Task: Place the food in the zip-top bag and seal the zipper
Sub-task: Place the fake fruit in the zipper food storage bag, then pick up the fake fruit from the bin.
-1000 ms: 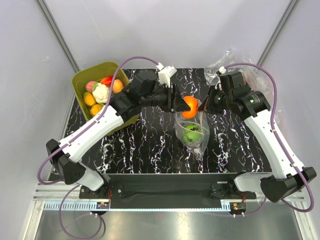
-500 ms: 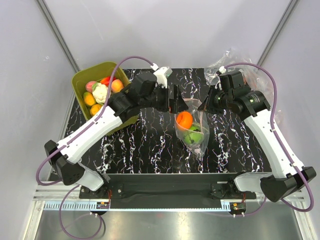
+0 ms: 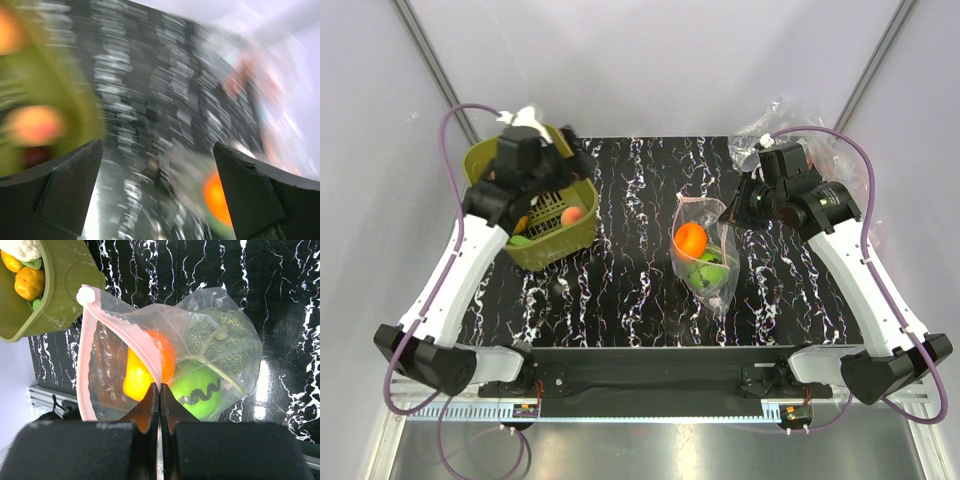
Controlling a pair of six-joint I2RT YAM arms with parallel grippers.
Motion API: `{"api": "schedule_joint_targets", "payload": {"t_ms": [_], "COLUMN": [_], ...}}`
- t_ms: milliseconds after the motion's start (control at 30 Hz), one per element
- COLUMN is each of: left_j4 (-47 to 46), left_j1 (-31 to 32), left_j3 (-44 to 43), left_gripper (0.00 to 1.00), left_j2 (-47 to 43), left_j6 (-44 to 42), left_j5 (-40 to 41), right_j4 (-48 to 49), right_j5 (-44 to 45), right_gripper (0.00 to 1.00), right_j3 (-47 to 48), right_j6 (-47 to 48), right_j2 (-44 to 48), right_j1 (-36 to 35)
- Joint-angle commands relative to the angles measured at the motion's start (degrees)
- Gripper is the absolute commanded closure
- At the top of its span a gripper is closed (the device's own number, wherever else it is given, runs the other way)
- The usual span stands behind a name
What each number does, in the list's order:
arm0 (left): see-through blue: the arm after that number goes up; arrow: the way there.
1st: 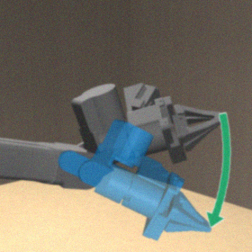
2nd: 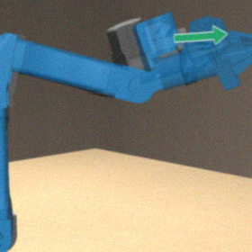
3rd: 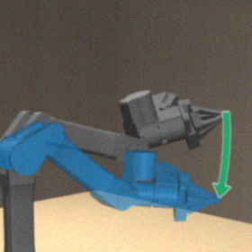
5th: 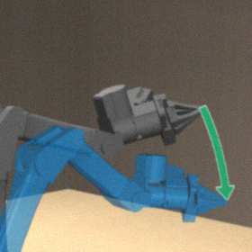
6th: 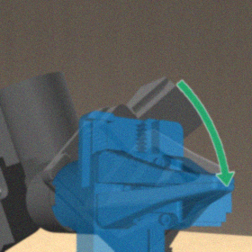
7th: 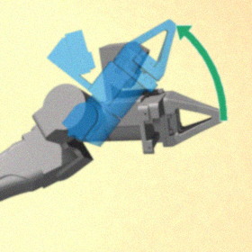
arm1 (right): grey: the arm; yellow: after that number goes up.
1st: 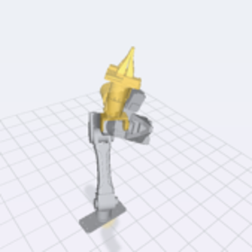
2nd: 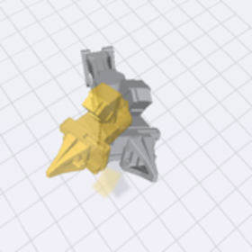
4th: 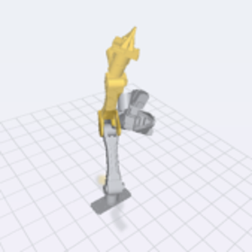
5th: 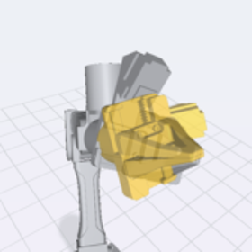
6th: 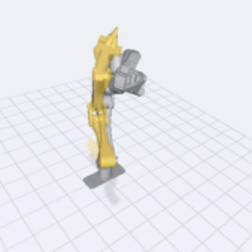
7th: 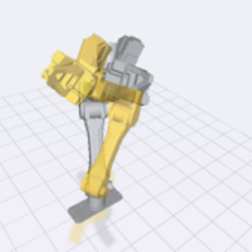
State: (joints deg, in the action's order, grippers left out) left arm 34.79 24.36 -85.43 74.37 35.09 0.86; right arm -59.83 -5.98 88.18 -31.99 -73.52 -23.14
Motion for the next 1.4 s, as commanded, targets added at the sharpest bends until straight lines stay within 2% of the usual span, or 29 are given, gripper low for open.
{"api": "schedule_joint_targets", "payload": {"t_ms": [0, 167, 267, 333, 500, 667, 867, 1067, 1233, 1333, 1367], "left_j4": [8.09, 15.04, 20.4, 24.18, 25.68, 24.02, 24.1, 22.79, 21.82, 21.2, 21.03], "left_j1": [-9.38, -16.0, -18.2, -18.91, -19.87, -24.26, -26.11, -28.05, -28.49, -28.75, -28.67], "left_j3": [-0.97, -3.6, -8.33, -11.15, -14.15, -11.96, -11.96, -9.94, -8.62, -8.61, -8.53], "left_gripper": [0.01, 0.01, 0.01, 0.01, 0.01, 0.01, 0.01, 0.01, 0.07, 0.23, 0.31], "left_j2": [3.14, 8.15, 14.03, 19.39, 28.63, 30.66, 36.1, 39.71, 40.5, 40.59, 39.72], "left_j6": [2.7, 0.25, -2.91, -6.24, -10.57, -11.18, -13.21, -12.15, -11.71, -11.98, -11.98], "left_j5": [4.49, 9.59, 12.49, 15.64, 22.69, 18.83, 18.21, 12.59, 7.67, 3.89, 3.62], "right_j4": [0.33, 0.33, 0.33, 0.51, 0.33, 0.51, 0.51, 0.6, 0.42, 0.33, 0.33], "right_j5": [1.67, 1.15, 1.14, 0.97, -0.09, -0.35, 0.61, 0.62, 1.23, 1.23, 1.14], "right_gripper": [1.0, 1.0, 1.0, 1.0, 1.0, 1.0, 1.0, 1.0, 1.0, 1.0, 1.0], "right_j3": [1.12, 1.2, 1.2, 1.12, 1.2, -0.2, -0.2, -0.03, -0.03, 0.06, 0.15], "right_j6": [0.08, 0.79, 1.05, 1.23, 1.58, 2.1, 3.16, 3.77, 4.21, 4.21, 4.13], "right_j2": [1.71, 1.53, 1.53, 1.36, 0.92, 1.71, 2.15, 1.97, 2.24, 2.32, 2.32], "right_j1": [0.37, 0.28, 0.37, 0.37, 0.37, 0.37, 0.37, 0.37, 0.37, 0.37, 0.46]}}
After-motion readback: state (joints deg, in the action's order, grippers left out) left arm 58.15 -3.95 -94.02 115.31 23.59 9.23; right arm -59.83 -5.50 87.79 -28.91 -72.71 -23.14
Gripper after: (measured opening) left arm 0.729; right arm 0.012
